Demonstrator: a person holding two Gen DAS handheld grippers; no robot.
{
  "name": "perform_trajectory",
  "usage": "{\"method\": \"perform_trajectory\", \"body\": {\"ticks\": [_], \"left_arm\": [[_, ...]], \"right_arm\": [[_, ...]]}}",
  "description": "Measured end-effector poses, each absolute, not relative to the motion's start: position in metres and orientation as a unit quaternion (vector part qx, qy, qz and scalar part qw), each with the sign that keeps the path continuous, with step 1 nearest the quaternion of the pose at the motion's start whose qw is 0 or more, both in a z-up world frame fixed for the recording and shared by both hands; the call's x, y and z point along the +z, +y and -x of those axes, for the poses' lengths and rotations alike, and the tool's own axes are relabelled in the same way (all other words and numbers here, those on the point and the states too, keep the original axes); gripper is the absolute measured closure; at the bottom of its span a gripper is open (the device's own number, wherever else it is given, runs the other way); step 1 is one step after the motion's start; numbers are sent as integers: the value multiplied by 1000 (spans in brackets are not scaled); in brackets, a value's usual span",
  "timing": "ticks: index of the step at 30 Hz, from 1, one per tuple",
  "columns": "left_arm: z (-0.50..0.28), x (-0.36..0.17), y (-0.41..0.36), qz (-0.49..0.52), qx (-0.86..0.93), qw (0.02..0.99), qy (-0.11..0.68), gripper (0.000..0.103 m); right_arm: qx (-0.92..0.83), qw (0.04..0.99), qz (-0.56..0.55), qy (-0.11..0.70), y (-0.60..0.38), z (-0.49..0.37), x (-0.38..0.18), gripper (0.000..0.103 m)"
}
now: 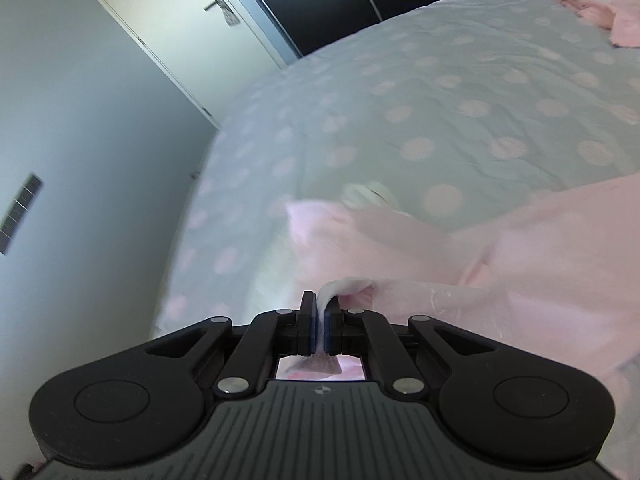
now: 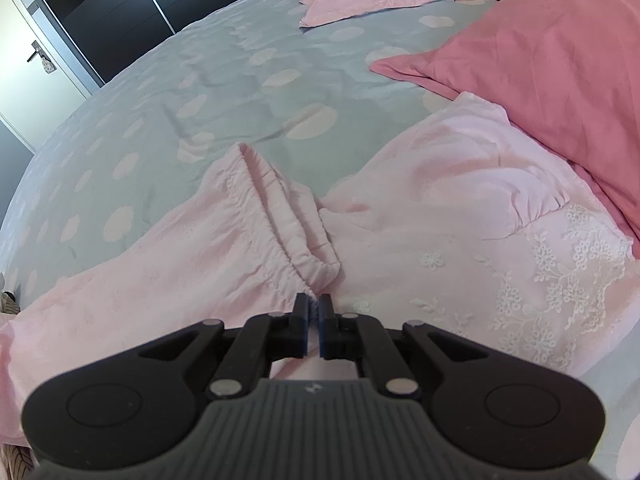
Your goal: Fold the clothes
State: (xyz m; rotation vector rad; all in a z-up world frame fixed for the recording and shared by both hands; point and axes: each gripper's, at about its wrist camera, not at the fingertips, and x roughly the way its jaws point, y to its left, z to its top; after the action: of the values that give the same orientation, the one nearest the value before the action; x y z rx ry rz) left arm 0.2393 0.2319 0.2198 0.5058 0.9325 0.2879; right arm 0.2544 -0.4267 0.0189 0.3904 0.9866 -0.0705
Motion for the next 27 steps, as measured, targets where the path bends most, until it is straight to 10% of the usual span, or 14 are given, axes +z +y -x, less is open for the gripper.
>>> {"method": "perform_trajectory", "body": {"ticks": [18, 27], "left_arm": [[-312, 180, 296, -294, 230, 823, 429, 100], [-281, 159, 272, -298, 178, 842, 412, 49]], "right_arm": [[-15, 856, -157, 492, -426, -259, 16, 98], [-9, 857, -169, 487, -430, -256, 19, 90]]}}
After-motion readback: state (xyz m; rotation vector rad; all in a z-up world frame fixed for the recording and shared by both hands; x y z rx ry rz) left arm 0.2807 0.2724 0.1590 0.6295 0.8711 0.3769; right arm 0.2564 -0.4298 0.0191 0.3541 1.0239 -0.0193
